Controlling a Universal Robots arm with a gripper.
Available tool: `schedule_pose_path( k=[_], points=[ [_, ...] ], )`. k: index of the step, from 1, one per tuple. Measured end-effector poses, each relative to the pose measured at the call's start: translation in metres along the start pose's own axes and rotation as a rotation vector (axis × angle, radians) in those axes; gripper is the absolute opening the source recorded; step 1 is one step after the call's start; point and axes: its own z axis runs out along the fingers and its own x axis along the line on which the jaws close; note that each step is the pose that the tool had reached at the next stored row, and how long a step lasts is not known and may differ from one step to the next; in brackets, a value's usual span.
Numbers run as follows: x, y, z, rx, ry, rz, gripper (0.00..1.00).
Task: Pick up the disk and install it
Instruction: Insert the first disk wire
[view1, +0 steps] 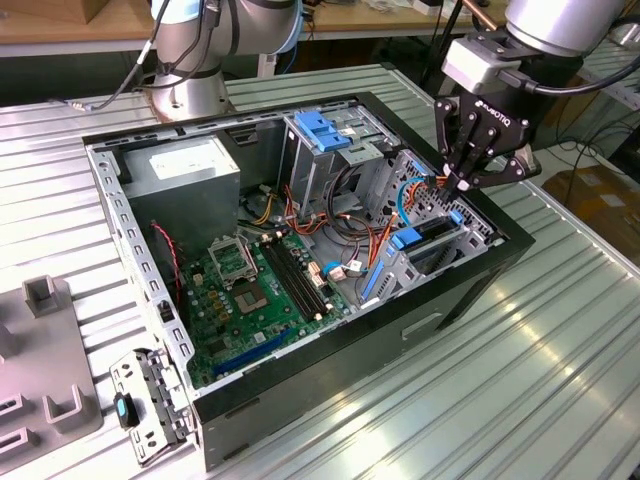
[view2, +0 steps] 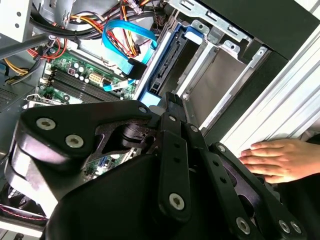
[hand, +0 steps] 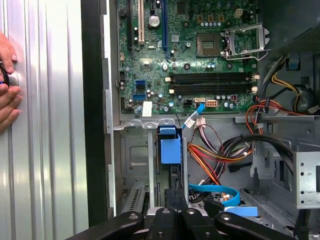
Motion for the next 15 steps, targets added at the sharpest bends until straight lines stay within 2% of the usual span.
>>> schedule_pose_path(
  k=[3,6,15],
  points=[
    [0.0,-0.0001,0.0,0.0001,-0.0001,-0.015,0.11],
    [0.0,-0.0002,0.0,0.0005,-0.0002,-0.046,0.11],
    [0.0,-0.0002,0.0,0.0006,-0.0007,-0.049,0.11]
  ],
)
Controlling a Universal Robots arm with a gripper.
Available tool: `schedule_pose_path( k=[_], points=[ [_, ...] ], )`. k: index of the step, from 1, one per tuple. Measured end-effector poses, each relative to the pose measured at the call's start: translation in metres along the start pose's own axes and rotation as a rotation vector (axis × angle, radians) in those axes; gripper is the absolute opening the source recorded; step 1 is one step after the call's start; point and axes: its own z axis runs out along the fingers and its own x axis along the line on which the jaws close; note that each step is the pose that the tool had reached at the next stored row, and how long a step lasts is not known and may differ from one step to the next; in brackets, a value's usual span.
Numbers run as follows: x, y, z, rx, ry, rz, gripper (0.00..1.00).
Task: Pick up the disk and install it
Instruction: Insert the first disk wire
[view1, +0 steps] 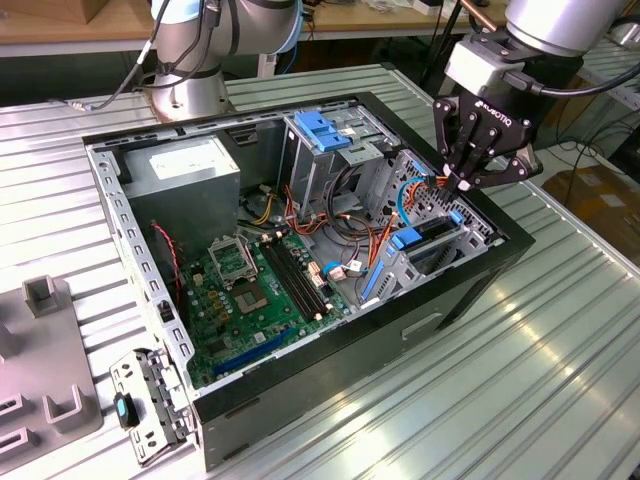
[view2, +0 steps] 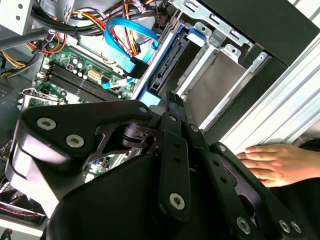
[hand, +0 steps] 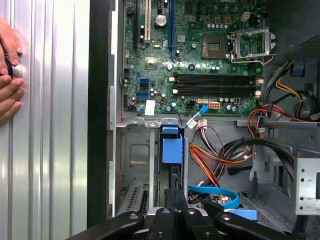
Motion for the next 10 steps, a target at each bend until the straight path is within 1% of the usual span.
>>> schedule_pose_path(
  k=[6,8,10],
  points=[
    [0.0,-0.0003,0.0,0.0,0.0,-0.002,0.11],
    [0.0,-0.0003,0.0,0.0001,-0.0001,-0.013,0.11],
    [0.0,-0.0007,-0.0003,0.0005,-0.0006,-0.048,0.11]
  ],
)
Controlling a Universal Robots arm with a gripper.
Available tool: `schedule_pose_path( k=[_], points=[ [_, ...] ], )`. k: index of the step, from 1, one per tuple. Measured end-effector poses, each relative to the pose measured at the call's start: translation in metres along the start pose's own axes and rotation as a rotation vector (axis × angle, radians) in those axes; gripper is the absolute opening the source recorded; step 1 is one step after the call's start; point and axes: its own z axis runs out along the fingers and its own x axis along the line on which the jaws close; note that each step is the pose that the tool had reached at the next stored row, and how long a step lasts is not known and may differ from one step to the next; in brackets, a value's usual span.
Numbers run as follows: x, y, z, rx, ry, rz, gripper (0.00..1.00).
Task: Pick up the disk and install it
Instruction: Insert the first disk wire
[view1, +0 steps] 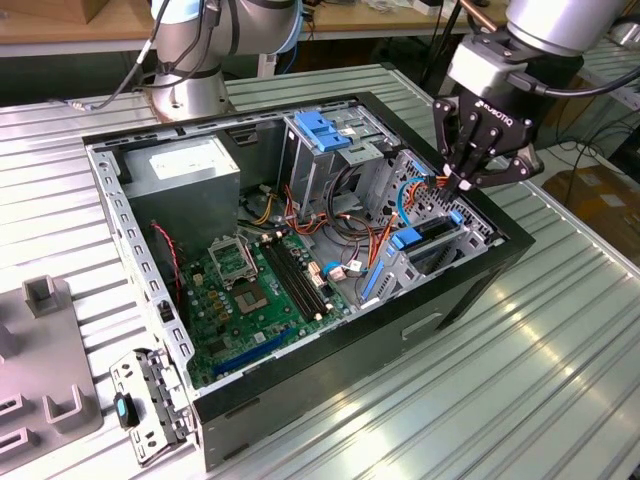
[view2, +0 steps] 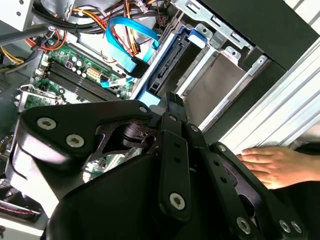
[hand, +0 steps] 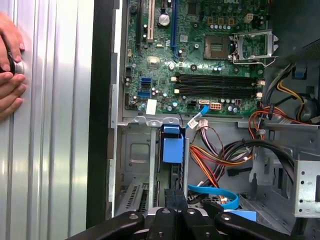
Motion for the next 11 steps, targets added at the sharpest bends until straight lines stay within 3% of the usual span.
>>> schedule_pose_path(
  k=[5,11],
  points=[
    [0.0001,-0.0012,-0.0009,0.0001,-0.0008,-0.058,0.11],
    [-0.0011,-0.0081,-0.0009,0.0003,-0.0008,-0.079,0.11]
  ],
)
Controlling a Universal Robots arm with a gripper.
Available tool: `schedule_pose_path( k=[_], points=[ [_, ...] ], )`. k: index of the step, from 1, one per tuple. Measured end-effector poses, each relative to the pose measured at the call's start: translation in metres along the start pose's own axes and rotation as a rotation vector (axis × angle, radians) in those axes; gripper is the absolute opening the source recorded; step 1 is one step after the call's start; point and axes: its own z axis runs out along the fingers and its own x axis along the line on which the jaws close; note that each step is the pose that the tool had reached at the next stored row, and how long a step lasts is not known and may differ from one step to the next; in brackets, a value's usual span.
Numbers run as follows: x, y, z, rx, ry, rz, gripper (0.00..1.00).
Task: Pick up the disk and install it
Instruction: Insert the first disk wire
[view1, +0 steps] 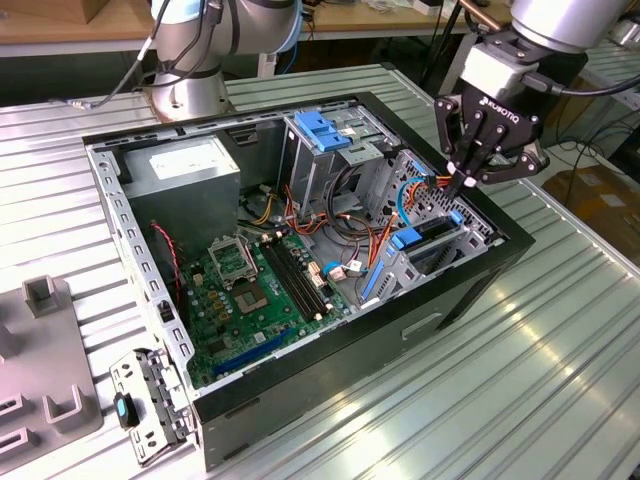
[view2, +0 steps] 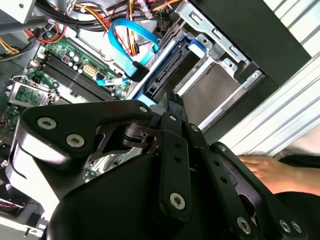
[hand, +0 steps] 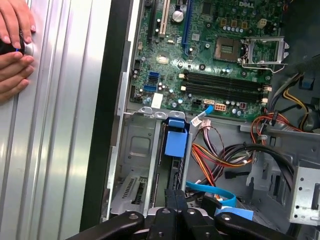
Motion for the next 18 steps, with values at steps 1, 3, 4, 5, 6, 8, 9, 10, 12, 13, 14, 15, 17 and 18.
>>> schedule_pose_path(
  k=[1,3,4,5,6,8,9,10,12,13,14,15,17,18],
  points=[
    [-0.0001,-0.0028,0.0,0.0001,0.0,-0.004,0.11],
    [-0.0004,-0.0083,0.0,0.0001,0.0,-0.012,0.11],
    [-0.0005,-0.0101,0.0,0.0002,-0.0001,-0.015,0.11],
    [-0.0006,-0.0131,0.0001,0.0002,-0.0001,-0.019,0.11],
    [-0.0008,-0.015,0.0001,0.0003,-0.0002,-0.022,0.11],
    [-0.001,-0.0183,0.0001,0.0003,-0.0002,-0.033,0.11],
    [-0.0011,-0.0194,0.0001,0.0004,-0.0002,-0.038,0.11],
    [-0.0013,-0.0208,0.0001,0.0005,-0.0002,-0.044,0.11],
    [-0.0016,-0.0235,0.0001,0.0006,-0.0002,-0.054,0.11],
    [-0.0017,-0.0251,0.0001,0.0006,-0.0002,-0.059,0.11],
    [-0.0021,-0.0283,0.0001,0.0008,-0.0004,-0.069,0.11],
    [-0.0024,-0.0304,0.0001,0.0008,-0.0004,-0.075,0.11],
    [-0.0028,-0.0334,0.0002,0.0009,-0.0004,-0.084,0.11],
    [-0.003,-0.0349,0.0002,0.001,-0.0004,-0.088,0.11]
  ],
)
